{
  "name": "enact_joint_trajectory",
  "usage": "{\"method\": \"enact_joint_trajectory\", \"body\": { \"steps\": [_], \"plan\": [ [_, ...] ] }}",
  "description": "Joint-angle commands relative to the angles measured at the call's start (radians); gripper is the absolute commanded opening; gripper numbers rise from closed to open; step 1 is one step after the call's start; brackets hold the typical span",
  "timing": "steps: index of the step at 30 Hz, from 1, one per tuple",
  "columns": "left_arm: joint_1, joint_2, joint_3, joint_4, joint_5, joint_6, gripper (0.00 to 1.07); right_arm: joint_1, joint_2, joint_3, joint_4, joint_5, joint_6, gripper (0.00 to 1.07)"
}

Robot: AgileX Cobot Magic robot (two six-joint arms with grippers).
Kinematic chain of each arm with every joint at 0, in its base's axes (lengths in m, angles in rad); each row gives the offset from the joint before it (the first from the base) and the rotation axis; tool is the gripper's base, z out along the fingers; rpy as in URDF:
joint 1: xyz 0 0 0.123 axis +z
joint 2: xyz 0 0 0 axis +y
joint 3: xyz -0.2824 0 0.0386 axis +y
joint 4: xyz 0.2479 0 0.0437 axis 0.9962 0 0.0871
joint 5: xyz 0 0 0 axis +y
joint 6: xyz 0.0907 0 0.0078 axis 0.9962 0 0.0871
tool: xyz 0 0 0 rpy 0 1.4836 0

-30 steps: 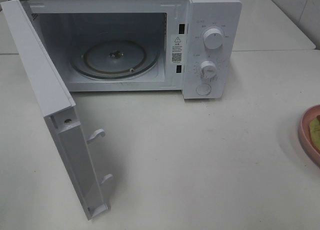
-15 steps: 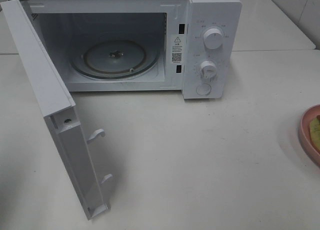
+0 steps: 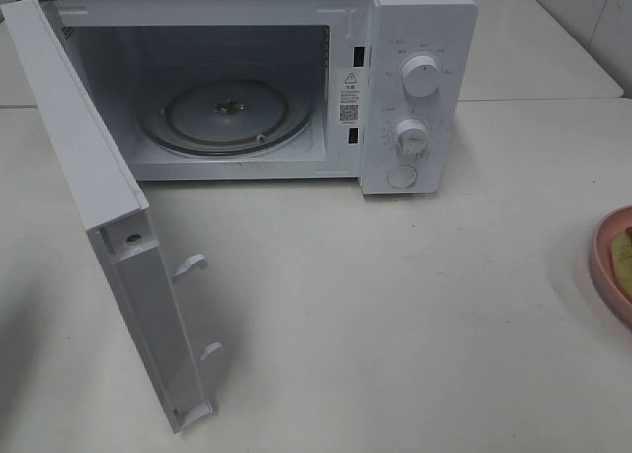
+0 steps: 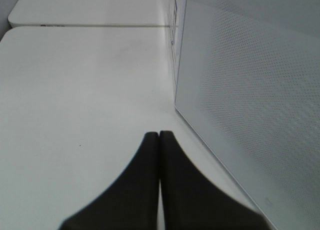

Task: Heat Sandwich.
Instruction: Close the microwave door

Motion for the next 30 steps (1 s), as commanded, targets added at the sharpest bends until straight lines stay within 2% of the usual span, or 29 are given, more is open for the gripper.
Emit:
{"method": "enact_joint_trajectory", "body": {
  "steps": [1,12,13,16,19,20,22,24,25,27,30],
  "plan": [
    [0.002,0.074,0.043,-0.008,-0.231,0.002,0.00,-0.007,-0.028,0.001,0.000,-0.009,-0.003,0.76],
    [0.002,0.354,0.046,0.012,-0.568,-0.009,0.00,-0.007,-0.028,0.001,0.000,-0.009,-0.003,0.76],
    [0.002,0.404,0.042,0.043,-0.629,-0.009,0.00,-0.007,-0.028,0.001,0.000,-0.009,-0.003,0.76],
    [0.002,0.450,0.031,0.085,-0.659,-0.036,0.00,-0.007,-0.028,0.001,0.000,-0.009,-0.003,0.76],
    [0.002,0.525,-0.006,0.205,-0.709,-0.118,0.00,-0.007,-0.028,0.001,0.000,-0.009,-0.003,0.76],
    [0.002,0.525,-0.006,0.205,-0.709,-0.118,0.00,-0.007,-0.028,0.001,0.000,-0.009,-0.003,0.76],
    [0.002,0.571,-0.035,0.305,-0.761,-0.160,0.00,-0.007,-0.028,0.001,0.000,-0.009,-0.003,0.76],
    [0.002,0.598,-0.051,0.357,-0.792,-0.186,0.00,-0.007,-0.028,0.001,0.000,-0.009,-0.003,0.76],
    [0.002,0.598,-0.051,0.357,-0.792,-0.186,0.00,-0.007,-0.028,0.001,0.000,-0.009,-0.003,0.76],
    [-0.007,0.636,-0.076,0.418,-0.823,-0.218,0.00,-0.007,-0.028,0.001,0.000,-0.009,-0.003,0.76],
    [-0.025,0.656,-0.088,0.433,-0.833,-0.216,0.00,-0.007,-0.028,0.001,0.000,-0.009,-0.003,0.76]
  ]
}}
